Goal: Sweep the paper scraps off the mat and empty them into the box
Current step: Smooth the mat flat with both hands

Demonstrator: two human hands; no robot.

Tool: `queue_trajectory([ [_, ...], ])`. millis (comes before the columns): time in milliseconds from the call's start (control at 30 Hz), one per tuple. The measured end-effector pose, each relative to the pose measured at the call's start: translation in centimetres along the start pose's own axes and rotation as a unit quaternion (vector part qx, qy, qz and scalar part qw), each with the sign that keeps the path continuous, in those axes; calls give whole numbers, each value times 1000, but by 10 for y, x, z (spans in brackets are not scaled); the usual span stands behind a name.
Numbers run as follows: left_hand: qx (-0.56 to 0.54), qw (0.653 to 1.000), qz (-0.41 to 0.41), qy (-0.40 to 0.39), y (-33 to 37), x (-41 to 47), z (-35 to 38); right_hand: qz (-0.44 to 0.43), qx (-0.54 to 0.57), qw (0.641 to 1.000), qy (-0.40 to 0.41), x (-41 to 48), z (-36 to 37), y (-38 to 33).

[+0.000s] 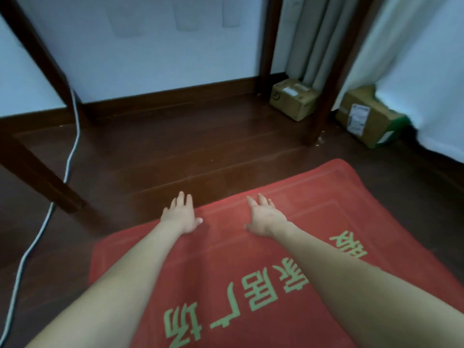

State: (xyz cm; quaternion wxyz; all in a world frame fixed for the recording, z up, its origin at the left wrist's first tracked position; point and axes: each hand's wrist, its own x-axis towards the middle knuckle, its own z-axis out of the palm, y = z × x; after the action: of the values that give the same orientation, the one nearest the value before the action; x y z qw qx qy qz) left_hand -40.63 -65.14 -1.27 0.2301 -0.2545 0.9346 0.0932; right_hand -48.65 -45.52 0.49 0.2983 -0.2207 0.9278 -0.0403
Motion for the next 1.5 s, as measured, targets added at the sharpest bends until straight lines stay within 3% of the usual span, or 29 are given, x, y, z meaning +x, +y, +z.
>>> queue_trajectory([
  [200,76,989,111,66,147,-10,-62,18,48,997,54,-19,-48,85],
  [367,108,980,164,35,270,-29,-57,41,104,991,76,-27,-81,175],
  [600,133,977,170,-5,388,-40,-79,68,146,985,61,-37,-111,284],
  [867,159,971,174,-36,418,-31,-80,69,185,979,42,-23,-113,303],
  [1233,158,961,221,-45,456,88,17,126,191,972,53,55,-47,357],
  [1500,144,958,245,-25,490,155,34,111,139,982,56,90,-13,367],
])
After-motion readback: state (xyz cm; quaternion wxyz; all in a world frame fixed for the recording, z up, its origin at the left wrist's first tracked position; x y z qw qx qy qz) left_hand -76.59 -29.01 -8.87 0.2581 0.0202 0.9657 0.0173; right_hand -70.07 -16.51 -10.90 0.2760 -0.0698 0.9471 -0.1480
